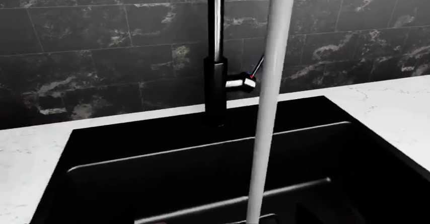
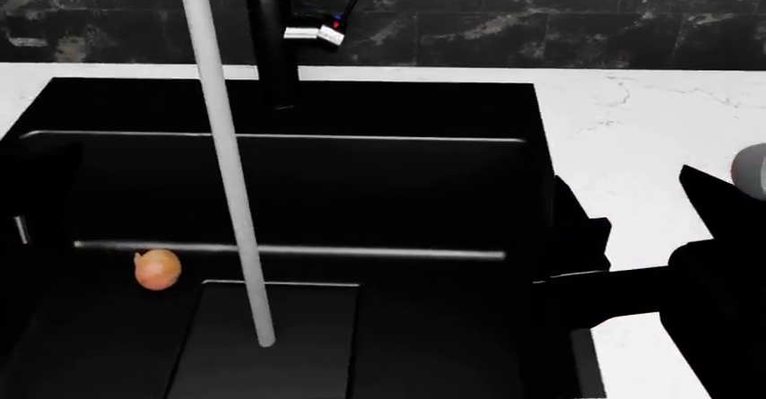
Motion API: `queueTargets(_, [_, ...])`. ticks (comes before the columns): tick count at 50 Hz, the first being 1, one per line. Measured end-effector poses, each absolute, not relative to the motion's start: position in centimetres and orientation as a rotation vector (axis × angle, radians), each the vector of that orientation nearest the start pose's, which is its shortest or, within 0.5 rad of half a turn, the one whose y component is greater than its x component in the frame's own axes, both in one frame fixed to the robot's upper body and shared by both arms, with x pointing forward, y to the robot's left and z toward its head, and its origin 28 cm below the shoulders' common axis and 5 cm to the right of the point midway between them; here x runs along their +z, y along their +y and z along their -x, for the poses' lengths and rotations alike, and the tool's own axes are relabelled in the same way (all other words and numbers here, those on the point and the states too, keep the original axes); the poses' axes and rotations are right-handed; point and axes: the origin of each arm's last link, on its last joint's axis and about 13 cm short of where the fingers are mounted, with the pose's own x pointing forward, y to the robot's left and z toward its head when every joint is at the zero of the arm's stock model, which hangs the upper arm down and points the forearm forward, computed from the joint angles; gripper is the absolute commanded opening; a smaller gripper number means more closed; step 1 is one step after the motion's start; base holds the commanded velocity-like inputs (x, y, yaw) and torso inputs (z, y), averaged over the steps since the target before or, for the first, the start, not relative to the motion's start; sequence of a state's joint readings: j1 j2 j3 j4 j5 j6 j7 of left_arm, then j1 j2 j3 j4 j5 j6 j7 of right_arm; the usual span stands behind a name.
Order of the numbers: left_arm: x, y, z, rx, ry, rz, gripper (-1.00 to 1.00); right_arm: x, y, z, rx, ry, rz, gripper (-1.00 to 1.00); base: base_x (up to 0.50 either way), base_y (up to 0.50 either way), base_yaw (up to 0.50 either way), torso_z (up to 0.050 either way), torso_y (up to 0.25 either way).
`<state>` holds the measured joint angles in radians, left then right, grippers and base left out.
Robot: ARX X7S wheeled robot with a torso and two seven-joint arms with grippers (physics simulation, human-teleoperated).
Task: Pick the broccolis and asparaguss from the sink and place them in one bowl. Place the onion in the other bowl. Then turn off the sink faucet.
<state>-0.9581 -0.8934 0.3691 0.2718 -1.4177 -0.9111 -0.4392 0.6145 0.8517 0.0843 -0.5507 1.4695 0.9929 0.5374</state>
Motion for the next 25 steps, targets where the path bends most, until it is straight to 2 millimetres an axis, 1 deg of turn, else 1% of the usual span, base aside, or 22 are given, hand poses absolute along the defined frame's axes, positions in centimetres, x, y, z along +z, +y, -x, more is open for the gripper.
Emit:
queueTargets(9, [26.05, 29.12, -26.06, -0.253, 0.18, -0.028, 1.0, 24.75, -18.55, -21.08, 0.198, 0.068, -0.039, 1.0, 0.17, 0.49, 0.0, 0.0, 0.0])
queueTargets(25, [26.4, 28.96, -25.85, -0.255, 0.175, -0.032, 1.0, 24.73, -18.7, -20.98, 0.169, 0.075, -0.031, 1.0, 0.0, 0.01, 0.0, 0.0, 0.0])
